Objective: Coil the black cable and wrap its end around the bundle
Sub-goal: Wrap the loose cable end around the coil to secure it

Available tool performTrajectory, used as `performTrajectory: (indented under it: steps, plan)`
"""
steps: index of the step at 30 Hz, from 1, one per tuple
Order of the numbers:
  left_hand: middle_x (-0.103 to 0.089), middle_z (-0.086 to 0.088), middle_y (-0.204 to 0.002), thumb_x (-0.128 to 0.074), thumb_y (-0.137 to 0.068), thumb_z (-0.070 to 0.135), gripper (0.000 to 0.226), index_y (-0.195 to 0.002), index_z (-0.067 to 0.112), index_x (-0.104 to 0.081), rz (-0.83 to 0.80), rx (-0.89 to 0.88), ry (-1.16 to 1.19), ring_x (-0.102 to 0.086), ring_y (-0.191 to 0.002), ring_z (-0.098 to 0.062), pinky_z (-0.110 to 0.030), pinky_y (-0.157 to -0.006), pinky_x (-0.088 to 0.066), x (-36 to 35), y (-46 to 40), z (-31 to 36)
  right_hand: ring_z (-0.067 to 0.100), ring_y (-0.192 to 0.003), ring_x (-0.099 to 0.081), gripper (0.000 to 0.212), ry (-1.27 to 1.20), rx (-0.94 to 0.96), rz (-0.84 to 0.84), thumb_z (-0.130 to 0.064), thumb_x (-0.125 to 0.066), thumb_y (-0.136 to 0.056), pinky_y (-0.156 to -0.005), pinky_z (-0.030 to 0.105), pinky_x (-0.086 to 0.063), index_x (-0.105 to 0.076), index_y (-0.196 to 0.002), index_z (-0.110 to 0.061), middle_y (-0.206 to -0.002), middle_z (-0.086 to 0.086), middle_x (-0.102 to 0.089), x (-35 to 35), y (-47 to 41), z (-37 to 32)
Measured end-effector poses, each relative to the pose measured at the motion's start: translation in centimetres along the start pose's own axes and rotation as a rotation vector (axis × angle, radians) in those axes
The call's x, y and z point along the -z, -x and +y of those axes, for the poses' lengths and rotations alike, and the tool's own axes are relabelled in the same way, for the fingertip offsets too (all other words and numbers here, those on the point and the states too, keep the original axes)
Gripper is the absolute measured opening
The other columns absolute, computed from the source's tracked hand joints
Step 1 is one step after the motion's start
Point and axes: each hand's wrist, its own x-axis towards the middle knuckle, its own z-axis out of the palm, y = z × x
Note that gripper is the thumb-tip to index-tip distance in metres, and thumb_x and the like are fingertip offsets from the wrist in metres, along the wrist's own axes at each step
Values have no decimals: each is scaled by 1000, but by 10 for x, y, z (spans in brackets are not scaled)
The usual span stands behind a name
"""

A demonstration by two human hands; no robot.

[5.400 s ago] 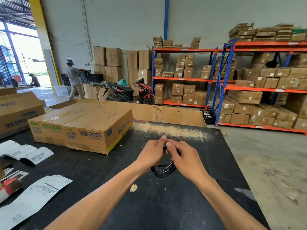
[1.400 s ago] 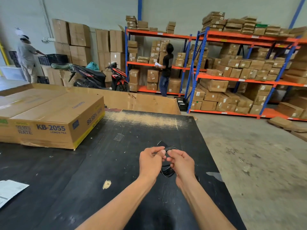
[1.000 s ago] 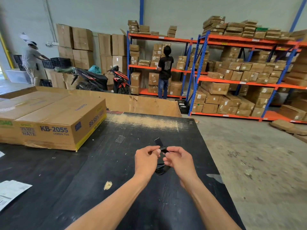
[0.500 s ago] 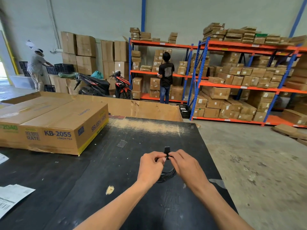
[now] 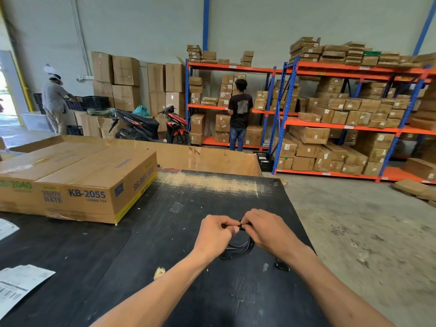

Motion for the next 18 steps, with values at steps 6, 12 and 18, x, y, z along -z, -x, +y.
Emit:
performTrajectory:
  steps: [6,12,18]
  plan:
    - [-77,-9,-72,-78,-80,4,8,-85,11,-80,2,103,338,-70,-66,-14,-21,-67,-56,-5,3,-4,20,-84,-62,21,-176,-103,76,-16,-58,-99,-73,35,-48,-53,-119,-17,-94,-2,-67,-9,3,-4]
    - [-74,-3,-78,-64,-96,15,18,-113,14,-72,-105,54,369,-63,-67,-9,-17,-66,-49,3,3,-10,17,-64,-60,29,-396,-335,181,-11,-63,-92,-60,41,-50,-42,-95,-29,-75,-2,-63,-7,0,3]
    - [-56,5,-56,-57,-99,8,17,-100,6,-74,80,171,401,-47,-44,-8,-18,-49,-42,-4,-2,-3,18,-92,-64,24,-225,-260,173,-14,-66,-95,-79,39,-54,-55,-115,-23,-106,-3,-67,-9,1,-6]
